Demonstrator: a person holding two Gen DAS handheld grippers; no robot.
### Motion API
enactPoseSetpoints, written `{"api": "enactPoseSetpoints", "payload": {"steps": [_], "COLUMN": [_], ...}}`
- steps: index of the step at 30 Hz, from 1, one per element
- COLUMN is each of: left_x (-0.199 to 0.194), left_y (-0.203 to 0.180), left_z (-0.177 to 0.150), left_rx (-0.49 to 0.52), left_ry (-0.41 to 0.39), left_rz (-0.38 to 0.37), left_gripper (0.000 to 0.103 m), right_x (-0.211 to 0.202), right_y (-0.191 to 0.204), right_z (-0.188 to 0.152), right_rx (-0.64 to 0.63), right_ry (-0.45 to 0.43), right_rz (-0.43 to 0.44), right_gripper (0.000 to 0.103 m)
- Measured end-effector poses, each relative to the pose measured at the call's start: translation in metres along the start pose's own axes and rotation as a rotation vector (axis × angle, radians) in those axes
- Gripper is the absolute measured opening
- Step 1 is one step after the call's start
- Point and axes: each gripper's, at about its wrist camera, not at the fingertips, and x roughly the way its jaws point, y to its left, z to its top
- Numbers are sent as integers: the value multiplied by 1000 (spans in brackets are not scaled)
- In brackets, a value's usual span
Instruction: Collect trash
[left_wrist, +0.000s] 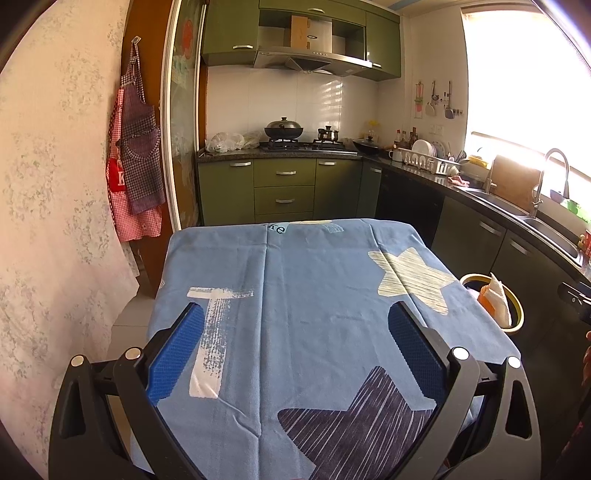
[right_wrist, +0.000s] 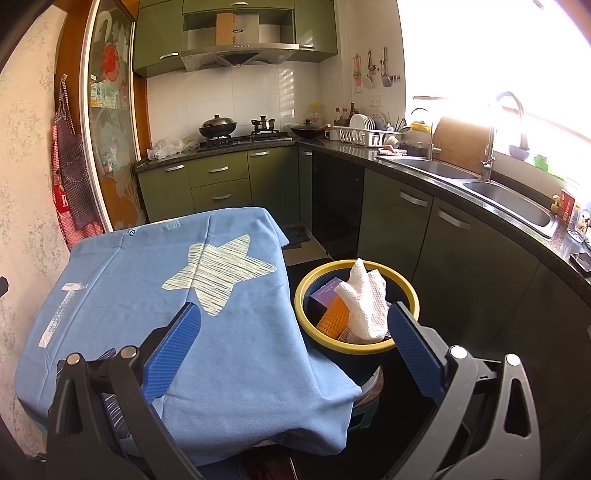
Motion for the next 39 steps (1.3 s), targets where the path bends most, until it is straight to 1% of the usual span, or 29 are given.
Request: {"api": "enactPoseSetpoints", "payload": {"steps": [39], "left_x": [9], "left_y": [-5], "left_z": [-6], "left_rx": [9], "left_ry": [18], "left_rz": [-9], "left_gripper": [98], "right_x": [6], "right_y": [-1], "right_z": [-4], "right_rx": [2], "right_ry": [9], "right_rz": [2], "right_gripper": [96]}}
